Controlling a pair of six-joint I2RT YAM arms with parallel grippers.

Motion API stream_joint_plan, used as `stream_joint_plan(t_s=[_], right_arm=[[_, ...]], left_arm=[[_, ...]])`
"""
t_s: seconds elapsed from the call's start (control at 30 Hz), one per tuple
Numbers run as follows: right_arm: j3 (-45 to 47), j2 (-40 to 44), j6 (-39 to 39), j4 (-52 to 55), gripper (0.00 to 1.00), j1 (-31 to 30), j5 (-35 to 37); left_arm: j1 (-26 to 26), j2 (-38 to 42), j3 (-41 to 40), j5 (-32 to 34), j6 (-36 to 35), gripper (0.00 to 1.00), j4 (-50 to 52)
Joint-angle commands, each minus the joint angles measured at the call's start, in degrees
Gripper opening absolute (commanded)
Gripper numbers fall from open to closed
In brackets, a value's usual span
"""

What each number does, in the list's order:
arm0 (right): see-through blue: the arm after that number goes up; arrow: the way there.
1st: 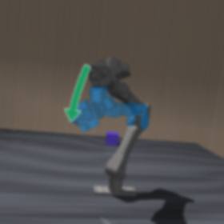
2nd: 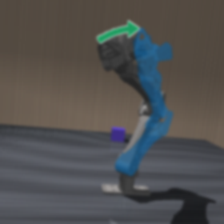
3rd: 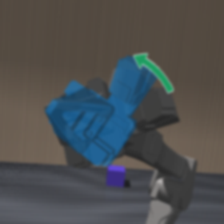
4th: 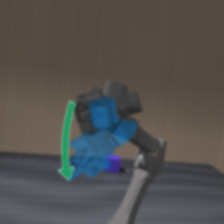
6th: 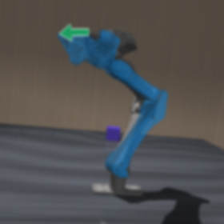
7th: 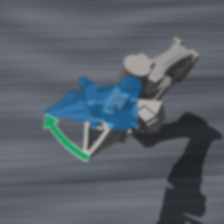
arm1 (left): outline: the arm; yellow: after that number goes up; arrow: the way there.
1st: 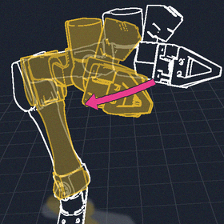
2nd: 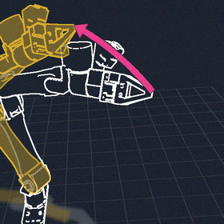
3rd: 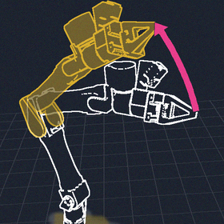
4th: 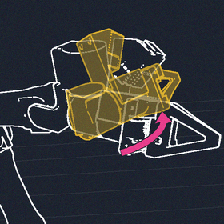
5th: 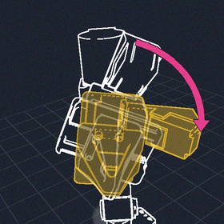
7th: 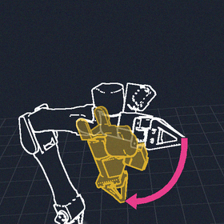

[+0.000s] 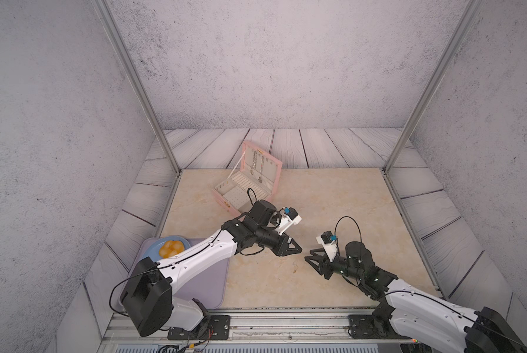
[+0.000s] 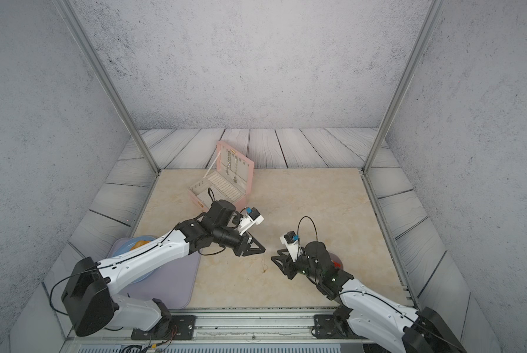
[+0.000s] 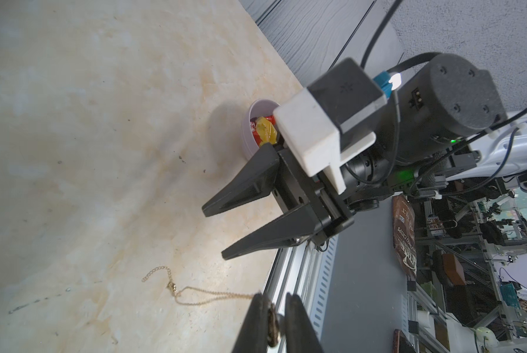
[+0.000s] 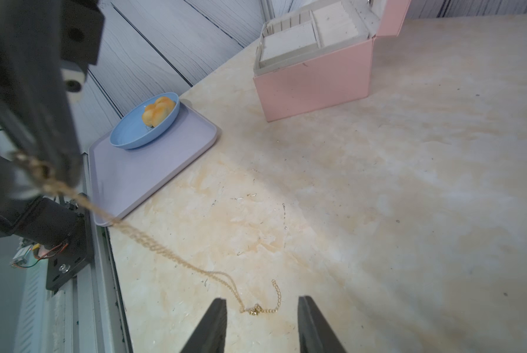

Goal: Put jewelry chain into jewelry box
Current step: Pick up the necklace from the center of the board.

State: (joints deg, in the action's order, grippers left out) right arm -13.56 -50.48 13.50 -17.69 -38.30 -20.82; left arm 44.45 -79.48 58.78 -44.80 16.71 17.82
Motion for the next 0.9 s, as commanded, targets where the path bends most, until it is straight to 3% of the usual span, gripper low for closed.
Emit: stream_joint_plan(t_s=[0.0, 0.3, 0.6, 0.87], right_arm=[[0.9, 2.4, 0.5, 0.0, 0.43, 0.1, -0.7], [-1.5, 5.7, 2.1, -3.1, 0.55, 0.1, -7.7], [-4.1, 8.7, 4.2, -6.1, 0.62, 0.1, -7.0], [-5.5, 3.1, 5.4, -13.1, 0.64, 0.1, -8.1]], left_arm=[[-0.6, 1.8, 2.1, -0.1, -1.4, 0.00, 0.9], [-0.8, 4.8, 5.2, -0.3, -4.0, 0.01, 0.4], [-0.8, 3.9, 10.0, -3.9, -6.0, 0.01, 2.3], [-0.8, 3.9, 11.7, -6.5, -5.7, 0.01, 1.7]])
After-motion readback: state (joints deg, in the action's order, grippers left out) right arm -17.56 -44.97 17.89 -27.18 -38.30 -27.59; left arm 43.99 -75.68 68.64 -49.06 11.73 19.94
